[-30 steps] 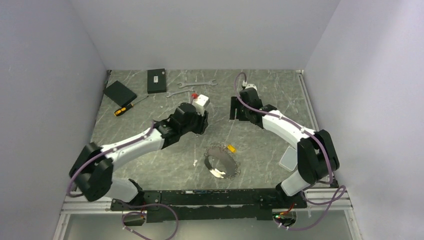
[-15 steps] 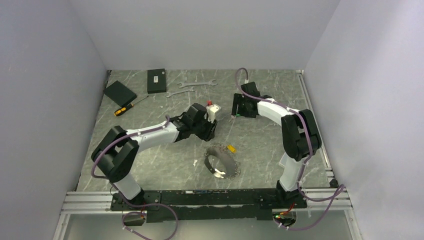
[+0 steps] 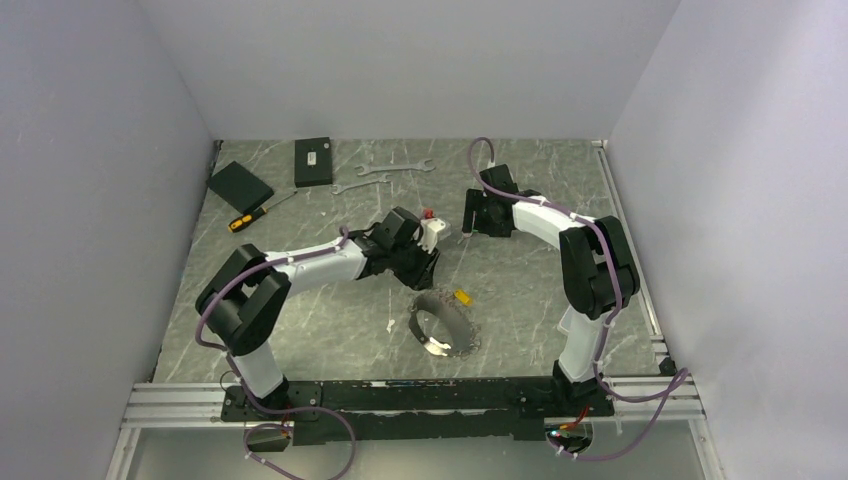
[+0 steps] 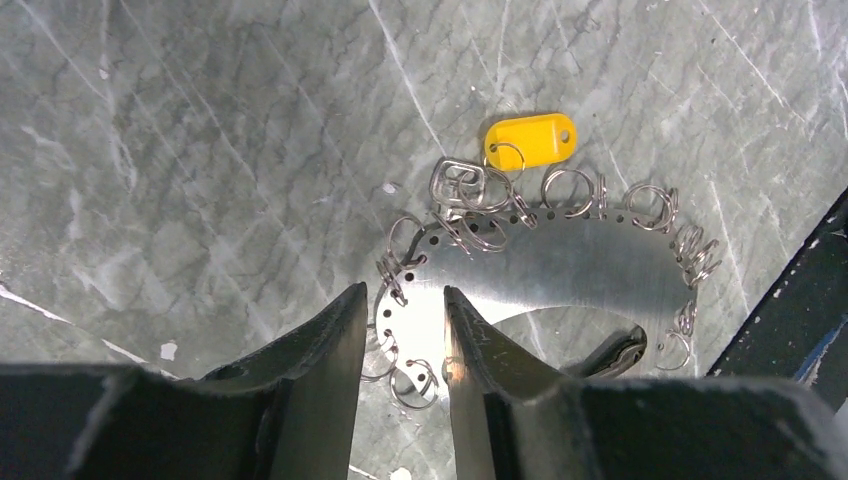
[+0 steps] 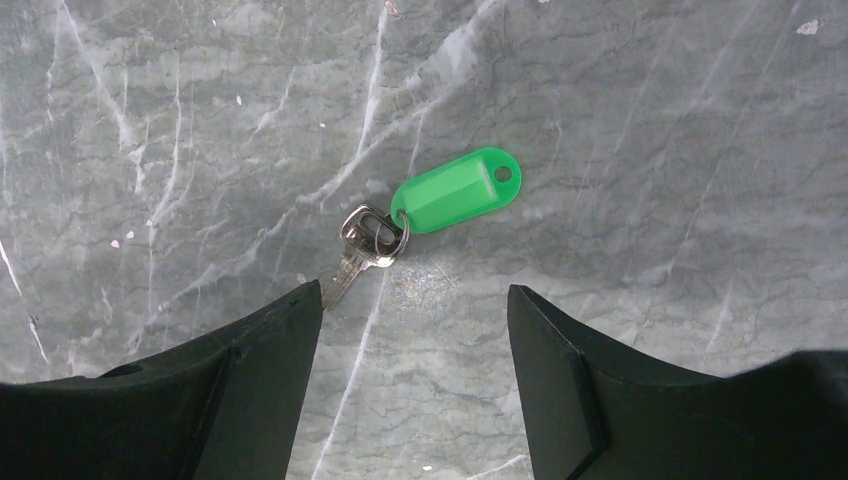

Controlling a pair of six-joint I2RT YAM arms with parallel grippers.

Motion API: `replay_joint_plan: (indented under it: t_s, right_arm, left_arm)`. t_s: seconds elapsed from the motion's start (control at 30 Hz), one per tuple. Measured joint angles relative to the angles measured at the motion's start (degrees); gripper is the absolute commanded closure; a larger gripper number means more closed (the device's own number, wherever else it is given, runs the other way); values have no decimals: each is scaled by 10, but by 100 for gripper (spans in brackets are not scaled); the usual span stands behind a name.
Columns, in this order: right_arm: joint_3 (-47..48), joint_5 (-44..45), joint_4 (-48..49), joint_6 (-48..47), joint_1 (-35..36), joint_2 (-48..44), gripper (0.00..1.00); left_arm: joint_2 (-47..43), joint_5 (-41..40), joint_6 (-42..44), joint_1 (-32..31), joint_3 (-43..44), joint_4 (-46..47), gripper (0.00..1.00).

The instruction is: Put the keys on the keyring

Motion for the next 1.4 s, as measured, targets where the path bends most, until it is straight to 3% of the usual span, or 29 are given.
replay_joint_plan:
  t_s: [0.47,0.67,1.07,1.23,1.4]
  right_arm:
    - [0,-4,1,0,0,0,29]
    - [0,-13,1,0,0,0,30]
    - [-17,-44,24,-5,0,-15,32]
    - [-69,-89,75,-10,0,-81,32]
    - [-114,-152,154,-12,0,-165,32]
  left_arm:
    - [45,3,-9,-11,0,0,67]
    - [47,-5,-15,-15,0,5,100]
    - [40,-26,-23,-12,40,-45,100]
    - [-19,-1,-21,6,45,-49,100]
    - [-116,41,23,19,-17,12,100]
